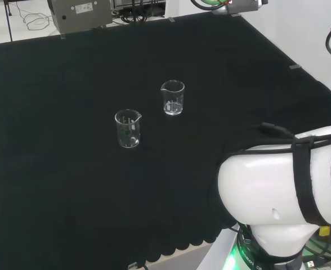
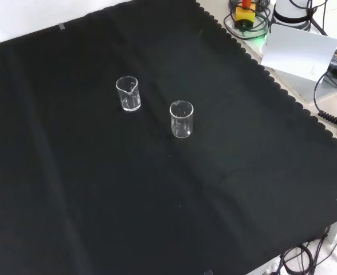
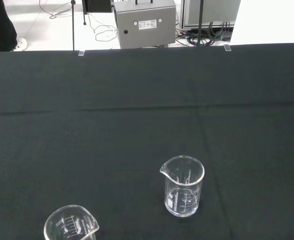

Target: Pick up the beaker on the right.

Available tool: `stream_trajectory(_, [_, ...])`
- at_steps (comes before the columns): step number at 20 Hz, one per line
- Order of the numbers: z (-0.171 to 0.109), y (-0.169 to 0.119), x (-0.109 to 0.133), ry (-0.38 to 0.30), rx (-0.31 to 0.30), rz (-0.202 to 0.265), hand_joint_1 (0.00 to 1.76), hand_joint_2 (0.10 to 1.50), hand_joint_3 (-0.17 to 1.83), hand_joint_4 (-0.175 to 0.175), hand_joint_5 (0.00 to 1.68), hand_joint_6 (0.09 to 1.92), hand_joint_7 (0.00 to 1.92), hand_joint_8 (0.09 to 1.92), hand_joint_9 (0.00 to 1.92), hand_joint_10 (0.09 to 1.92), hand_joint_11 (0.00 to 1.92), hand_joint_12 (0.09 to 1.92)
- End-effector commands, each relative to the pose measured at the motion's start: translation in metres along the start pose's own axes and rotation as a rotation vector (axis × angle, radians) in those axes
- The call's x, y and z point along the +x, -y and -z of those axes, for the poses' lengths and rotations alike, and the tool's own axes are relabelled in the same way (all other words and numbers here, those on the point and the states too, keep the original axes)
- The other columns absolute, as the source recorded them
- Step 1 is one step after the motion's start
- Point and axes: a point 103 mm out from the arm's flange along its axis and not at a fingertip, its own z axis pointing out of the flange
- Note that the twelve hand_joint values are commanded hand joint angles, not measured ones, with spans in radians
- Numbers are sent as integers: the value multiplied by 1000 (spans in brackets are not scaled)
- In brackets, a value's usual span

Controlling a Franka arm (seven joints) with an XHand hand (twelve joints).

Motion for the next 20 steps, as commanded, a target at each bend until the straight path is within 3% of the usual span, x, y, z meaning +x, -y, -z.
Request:
stream_trajectory(1, [0, 0, -1, 10, -10, 0, 243, 1085, 464, -35, 304, 135, 47, 508, 434, 87, 32, 1287])
stream_trajectory(3, [1, -2, -1, 10, -11, 0, 105, 1231, 356, -32, 304, 87, 10, 469, 388, 87, 6, 1267])
stream_trajectory(5, [0, -2, -3, 9, -15, -1, 72, 1271, 320, -31, 306, 87, 1, 459, 377, 87, 1, 1262])
stream_trajectory(13, [-16, -13, -10, 8, 18, -22, 69, 1284, 301, -30, 309, 87, 0, 456, 374, 87, 0, 1260])
stream_trajectory(20, [-52, -26, -26, -10, 63, -69, 85, 1284, 286, -30, 312, 87, 0, 454, 373, 87, 0, 1261])
